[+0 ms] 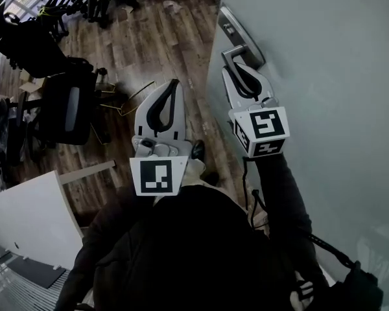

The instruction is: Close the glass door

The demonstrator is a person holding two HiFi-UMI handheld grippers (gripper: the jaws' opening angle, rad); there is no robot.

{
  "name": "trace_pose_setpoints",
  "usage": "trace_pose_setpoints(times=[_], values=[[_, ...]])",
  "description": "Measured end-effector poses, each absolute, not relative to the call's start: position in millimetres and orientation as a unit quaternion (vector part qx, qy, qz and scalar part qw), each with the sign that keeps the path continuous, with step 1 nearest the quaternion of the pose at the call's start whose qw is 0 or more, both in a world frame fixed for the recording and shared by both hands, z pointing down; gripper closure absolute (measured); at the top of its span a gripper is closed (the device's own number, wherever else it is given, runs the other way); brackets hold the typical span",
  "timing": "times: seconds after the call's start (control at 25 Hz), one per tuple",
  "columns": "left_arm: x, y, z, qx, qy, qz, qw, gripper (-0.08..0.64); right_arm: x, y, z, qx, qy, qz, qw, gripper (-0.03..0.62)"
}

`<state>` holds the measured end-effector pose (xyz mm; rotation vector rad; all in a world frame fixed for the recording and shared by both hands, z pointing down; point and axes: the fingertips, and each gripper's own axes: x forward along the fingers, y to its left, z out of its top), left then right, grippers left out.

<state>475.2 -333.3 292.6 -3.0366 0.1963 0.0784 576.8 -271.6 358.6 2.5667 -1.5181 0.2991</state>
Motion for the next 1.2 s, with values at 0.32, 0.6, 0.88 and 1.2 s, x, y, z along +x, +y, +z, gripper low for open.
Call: trace_pose_setpoints(times=[0.32, 0.6, 0.88, 1.2], values=[[422.7, -338.5, 284.7, -0.994, 0.094, 0.03, 0.052, 0.564, 523.7, -295.5, 355.7, 0.837, -0.534, 0.095, 0.075, 0.529], [371.2, -334.4, 282.1, -0.99, 0.121, 0.042, 0.053, 0.565, 475.6, -310.6, 359.9, 0.822, -0.557, 0.087, 0.078, 0.528], [322.8, -327.7, 272.8, -0.986, 0.153, 0.041, 0.053, 0.564, 434.2, -321.1, 355.7, 0.805, -0.582, 0.088, 0.078, 0.528], [261.7, -334.2, 279.9, -0.976, 0.208, 0.039, 0.053, 0.564, 390.6, -329.9, 357.1, 0.786, -0.607, 0.086, 0.077, 0.529]])
